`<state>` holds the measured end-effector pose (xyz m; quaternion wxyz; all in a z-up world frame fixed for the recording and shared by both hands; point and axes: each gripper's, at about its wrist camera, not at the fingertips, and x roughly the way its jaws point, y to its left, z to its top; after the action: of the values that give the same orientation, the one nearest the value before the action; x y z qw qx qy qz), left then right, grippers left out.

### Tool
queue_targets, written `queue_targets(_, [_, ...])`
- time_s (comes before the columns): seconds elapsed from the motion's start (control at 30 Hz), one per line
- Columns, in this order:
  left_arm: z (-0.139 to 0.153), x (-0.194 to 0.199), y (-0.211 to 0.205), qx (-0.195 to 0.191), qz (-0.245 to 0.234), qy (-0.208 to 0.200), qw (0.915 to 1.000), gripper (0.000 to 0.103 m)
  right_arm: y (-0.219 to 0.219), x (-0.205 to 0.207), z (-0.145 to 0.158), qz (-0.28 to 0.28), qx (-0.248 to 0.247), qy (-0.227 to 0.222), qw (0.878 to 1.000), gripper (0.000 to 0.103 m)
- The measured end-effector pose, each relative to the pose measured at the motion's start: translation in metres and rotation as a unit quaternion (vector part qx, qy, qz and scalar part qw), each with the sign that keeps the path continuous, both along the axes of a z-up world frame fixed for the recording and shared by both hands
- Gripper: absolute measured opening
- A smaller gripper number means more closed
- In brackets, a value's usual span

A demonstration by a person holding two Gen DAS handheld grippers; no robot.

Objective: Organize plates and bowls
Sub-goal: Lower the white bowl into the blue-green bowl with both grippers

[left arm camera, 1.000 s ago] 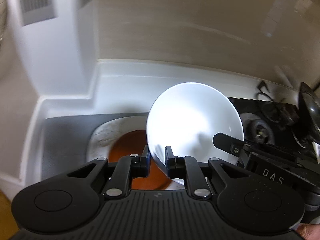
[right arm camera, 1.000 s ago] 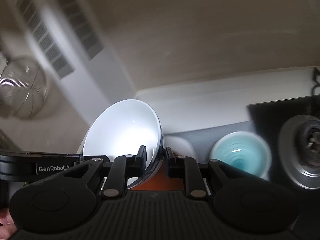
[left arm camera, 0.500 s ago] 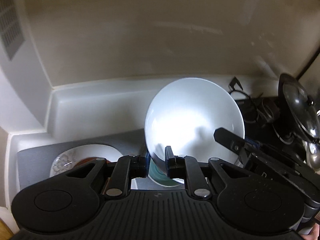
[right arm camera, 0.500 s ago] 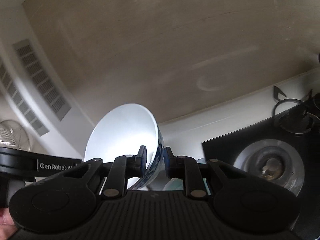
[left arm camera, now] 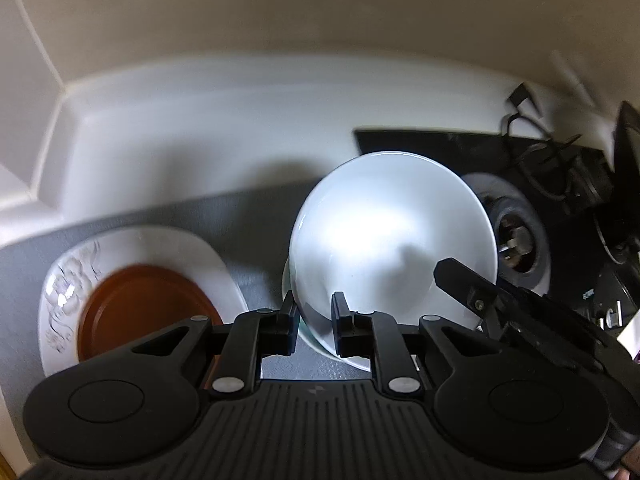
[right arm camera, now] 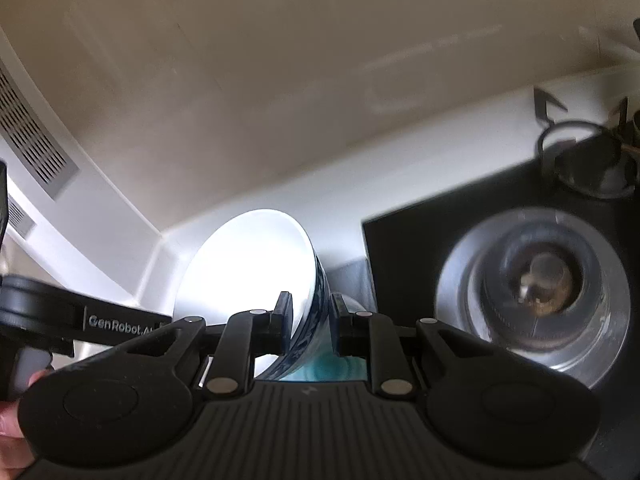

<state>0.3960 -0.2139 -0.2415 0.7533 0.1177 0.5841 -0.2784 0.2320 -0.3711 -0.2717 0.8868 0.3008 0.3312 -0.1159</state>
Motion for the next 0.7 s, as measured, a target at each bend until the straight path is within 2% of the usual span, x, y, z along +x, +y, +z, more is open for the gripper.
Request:
queue_targets(0.17, [-0.023, 0.003, -0.002, 0.026, -0.009, 0.016, 0.9995, 0.019, 0.003, 0.007, -0.020, 0.012, -0.001, 0.030, 0.999, 0.020])
queue_targets(0.37, [-0.037, -0.001, -0.006, 0.044, -0.012, 0.023, 0.9987, 0.019, 0.002, 0.004, -0.039, 0.016, 0.017, 0.043, 0.999, 0.020])
queue_targets(0.53, [-0.044, -0.006, -0.012, 0.057, -0.018, 0.011, 0.9982, 0.019, 0.001, 0.006, -0.048, 0.022, 0.018, 0.049, 0.998, 0.020])
queue_targets(0.7, [-0.049, -0.004, -0.015, 0.056, -0.014, 0.017, 0.9982, 0.019, 0.005, 0.012, -0.047, 0.029, -0.007, 0.057, 0.998, 0.019])
